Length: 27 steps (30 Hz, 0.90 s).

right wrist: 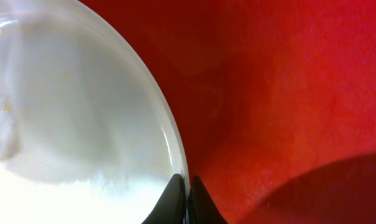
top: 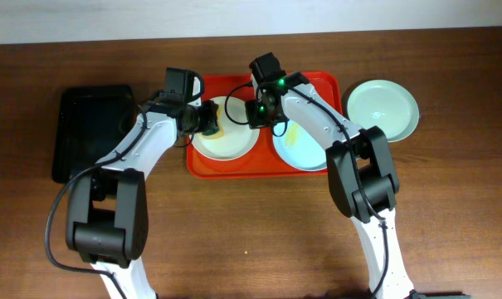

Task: Clean dirty plates on tray and stack at the side
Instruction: 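Scrub the cream-white plate with the sponge in the left gripper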

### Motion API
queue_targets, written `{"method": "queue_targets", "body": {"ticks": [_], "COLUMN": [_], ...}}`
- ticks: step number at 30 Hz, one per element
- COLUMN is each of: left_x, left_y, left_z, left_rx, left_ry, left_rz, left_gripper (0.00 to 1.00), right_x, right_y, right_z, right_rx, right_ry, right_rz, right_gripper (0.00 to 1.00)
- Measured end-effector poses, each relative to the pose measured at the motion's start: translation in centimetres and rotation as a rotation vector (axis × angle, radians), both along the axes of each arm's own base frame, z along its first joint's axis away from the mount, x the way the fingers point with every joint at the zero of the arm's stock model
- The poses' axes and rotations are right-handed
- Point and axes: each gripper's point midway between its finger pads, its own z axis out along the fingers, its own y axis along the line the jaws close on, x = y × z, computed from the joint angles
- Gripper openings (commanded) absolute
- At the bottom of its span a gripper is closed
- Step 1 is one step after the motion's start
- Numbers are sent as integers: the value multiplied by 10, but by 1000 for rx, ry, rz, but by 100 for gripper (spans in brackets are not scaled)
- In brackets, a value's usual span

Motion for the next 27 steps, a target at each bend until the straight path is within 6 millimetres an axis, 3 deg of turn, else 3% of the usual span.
{"method": "queue_targets", "body": {"ticks": [2,5,7,10,12,14,17,22,23,27], "left_x": [7,4,4,0,-2,0,9,-2,-4,-6], "left_y": [-1,-6,-6,18,41,49,24,-36,-42,-37], "left_z": [-4,-32,-37,-41,-36,-24,-1,4,4,-2], "left_rx": [-7,-1,9,162,275,311,200,81,73,95], "left_ry": [-17,35,38,62,63,35,-30,-40,-39,-31], "left_rz": [18,27,28,84,125,147,99,-36,-50,-38], "left_gripper": [0,0,0,0,0,0,0,0,0,0], "right_x": [-1,-1,-2,-4,-4,-4,-4,-4,-4,-4], "right_y": [0,0,-1,0,0,0,0,0,0,0], "right_z": [0,0,0,0,0,0,-1,-1,-1,-1], "right_rx": [2,3,3,7,7,7,7,7,7,7], "right_ry": [6,11,15,25,25,25,27,27,28,28], "right_rz": [-12,-19,-22,-25,-26,-26,-28,-29,-29,-29], "right_gripper": [4,4,4,4,4,4,4,4,4,4]}}
